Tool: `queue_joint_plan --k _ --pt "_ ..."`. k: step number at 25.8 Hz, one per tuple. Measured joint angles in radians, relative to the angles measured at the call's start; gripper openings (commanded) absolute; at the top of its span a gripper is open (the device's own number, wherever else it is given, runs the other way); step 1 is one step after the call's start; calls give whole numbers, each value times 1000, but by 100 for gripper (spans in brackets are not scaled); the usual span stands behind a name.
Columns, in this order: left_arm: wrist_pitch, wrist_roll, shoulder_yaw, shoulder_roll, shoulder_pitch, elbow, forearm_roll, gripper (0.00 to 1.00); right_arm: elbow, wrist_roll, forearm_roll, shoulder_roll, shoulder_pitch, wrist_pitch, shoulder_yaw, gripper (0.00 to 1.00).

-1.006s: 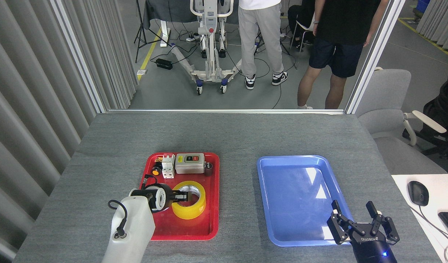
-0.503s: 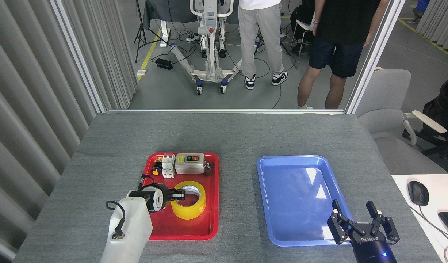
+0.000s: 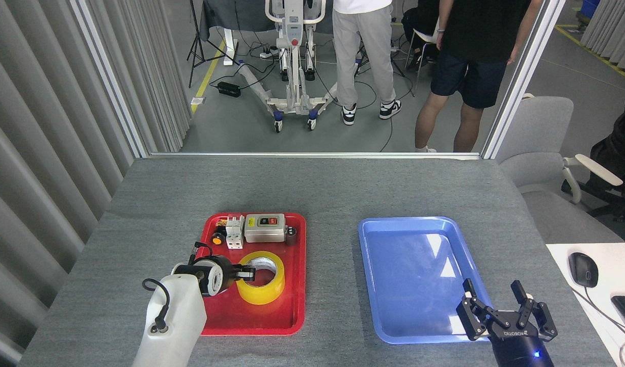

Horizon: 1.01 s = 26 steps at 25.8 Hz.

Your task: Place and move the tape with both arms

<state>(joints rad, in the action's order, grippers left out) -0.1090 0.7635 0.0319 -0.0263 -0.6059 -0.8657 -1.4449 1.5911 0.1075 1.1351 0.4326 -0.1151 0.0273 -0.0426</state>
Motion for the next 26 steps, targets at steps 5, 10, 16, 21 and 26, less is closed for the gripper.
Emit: queue_joint_plan --k 5,10,16,21,26 --pt "-37 0 0 0 0 2 -21 46 0 0 0 0 0 -1 0 100" --pt "-47 0 0 -3 0 3 -26 41 0 0 0 0 0 -1 0 100" --pt "-49 0 0 -4 0 4 -26 36 0 2 0 0 0 -1 0 100" --pt "-50 0 -1 -4 0 3 -26 33 0 6 0 1 0 -1 0 100" --pt "-58 0 -4 -3 0 0 -24 25 0 0 0 1 0 -1 0 100"
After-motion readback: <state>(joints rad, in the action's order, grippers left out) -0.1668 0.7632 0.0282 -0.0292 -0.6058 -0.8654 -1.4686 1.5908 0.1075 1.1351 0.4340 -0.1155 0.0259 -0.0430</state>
